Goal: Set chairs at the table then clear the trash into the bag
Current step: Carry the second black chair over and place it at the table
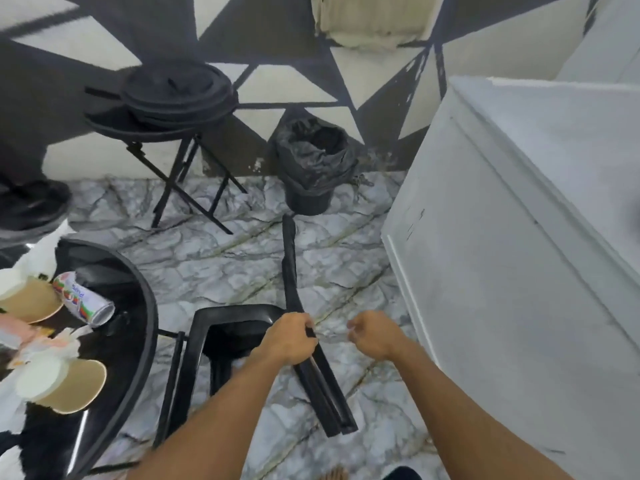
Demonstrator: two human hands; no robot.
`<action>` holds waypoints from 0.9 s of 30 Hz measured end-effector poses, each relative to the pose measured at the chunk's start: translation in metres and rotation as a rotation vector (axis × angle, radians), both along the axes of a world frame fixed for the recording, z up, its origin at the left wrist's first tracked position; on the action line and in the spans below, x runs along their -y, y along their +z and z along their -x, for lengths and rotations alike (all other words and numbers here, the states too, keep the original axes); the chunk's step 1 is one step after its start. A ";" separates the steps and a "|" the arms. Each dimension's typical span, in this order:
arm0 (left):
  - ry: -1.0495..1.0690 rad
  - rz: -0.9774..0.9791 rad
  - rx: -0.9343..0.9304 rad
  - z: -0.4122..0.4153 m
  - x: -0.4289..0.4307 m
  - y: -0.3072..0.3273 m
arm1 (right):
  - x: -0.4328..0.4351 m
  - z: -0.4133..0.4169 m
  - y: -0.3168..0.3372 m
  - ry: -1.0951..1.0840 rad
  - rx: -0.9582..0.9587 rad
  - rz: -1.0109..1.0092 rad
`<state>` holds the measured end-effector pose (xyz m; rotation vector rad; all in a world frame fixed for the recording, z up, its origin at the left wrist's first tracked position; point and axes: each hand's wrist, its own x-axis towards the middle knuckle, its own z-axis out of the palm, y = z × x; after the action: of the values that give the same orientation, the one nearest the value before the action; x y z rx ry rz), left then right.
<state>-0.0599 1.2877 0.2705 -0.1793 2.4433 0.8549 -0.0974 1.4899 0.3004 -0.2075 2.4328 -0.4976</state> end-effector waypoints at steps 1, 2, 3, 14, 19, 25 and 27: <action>0.040 0.004 0.002 0.010 0.001 0.000 | 0.004 0.019 0.003 0.043 0.007 -0.012; 0.077 0.005 0.003 0.021 0.004 -0.001 | 0.010 0.039 0.004 0.077 0.006 -0.006; 0.106 0.006 0.011 0.033 0.007 -0.002 | 0.018 0.060 0.003 0.118 0.007 0.001; 0.410 0.065 0.140 0.222 0.058 -0.088 | 0.125 0.301 -0.106 0.499 0.176 0.015; 0.493 0.040 0.202 0.322 0.074 -0.160 | 0.147 0.397 -0.186 0.495 0.233 0.038; 0.504 0.038 0.183 0.403 0.076 -0.269 | 0.169 0.471 -0.289 0.536 0.213 0.055; 0.551 0.030 0.161 0.415 0.082 -0.304 | 0.182 0.488 -0.318 0.547 0.179 0.076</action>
<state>-0.4747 1.2056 -0.0332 -0.9272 2.2795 0.9809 -0.5858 1.3081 -0.0174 -0.7973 2.0652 -0.3400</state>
